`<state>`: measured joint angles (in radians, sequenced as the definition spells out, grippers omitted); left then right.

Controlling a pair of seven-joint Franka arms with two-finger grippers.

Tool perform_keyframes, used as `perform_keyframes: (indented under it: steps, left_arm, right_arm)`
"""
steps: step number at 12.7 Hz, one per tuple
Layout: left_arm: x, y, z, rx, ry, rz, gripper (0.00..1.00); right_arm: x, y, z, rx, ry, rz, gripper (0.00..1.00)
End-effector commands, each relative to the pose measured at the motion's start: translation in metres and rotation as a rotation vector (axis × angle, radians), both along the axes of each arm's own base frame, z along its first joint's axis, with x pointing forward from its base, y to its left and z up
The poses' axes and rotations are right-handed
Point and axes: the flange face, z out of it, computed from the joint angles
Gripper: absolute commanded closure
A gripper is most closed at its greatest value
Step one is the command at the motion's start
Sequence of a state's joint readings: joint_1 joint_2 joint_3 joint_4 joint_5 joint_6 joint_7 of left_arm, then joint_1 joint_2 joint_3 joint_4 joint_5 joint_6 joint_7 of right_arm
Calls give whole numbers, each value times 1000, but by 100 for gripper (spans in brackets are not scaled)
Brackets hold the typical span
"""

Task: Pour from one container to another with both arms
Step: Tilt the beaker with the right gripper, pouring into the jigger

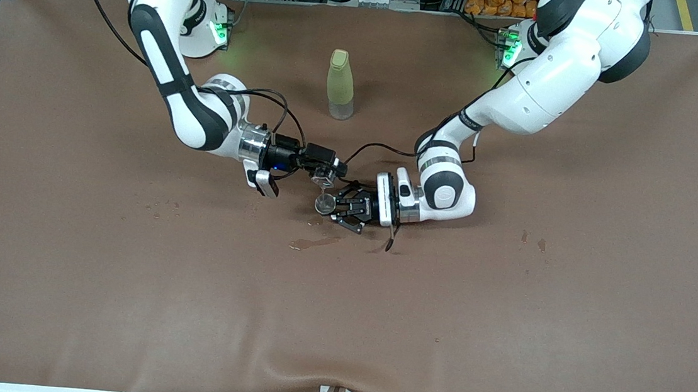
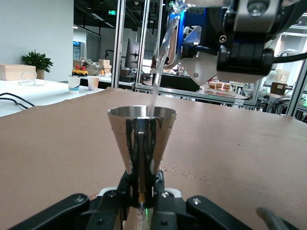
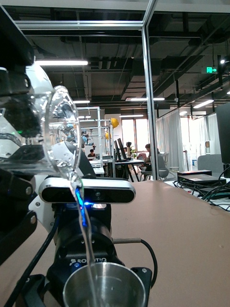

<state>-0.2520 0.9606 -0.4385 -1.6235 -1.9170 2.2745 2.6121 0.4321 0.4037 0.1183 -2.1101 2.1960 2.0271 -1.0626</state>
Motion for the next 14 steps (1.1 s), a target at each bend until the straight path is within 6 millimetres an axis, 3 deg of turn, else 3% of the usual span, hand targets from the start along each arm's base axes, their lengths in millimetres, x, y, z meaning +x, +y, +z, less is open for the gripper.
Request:
perform_keyframes:
  steps: [1,10,12,14]
  left_arm:
    - [-5,2,11,-10,-25,0,100]
    - [-9,-2,13,-17,-22,-7,100]
    - [-11,-1,11,-14,-19,-7,100]
    - [-12,1,9,-11,-26,-7,100]
  right_arm:
    - [-3,-2,10,24,46,-18,100]
    - [1,-1,14,86,217,-42,100]
    - [2,-2,15,80,191,-42,100]
    - [6,-3,22,43,20,-35,100]
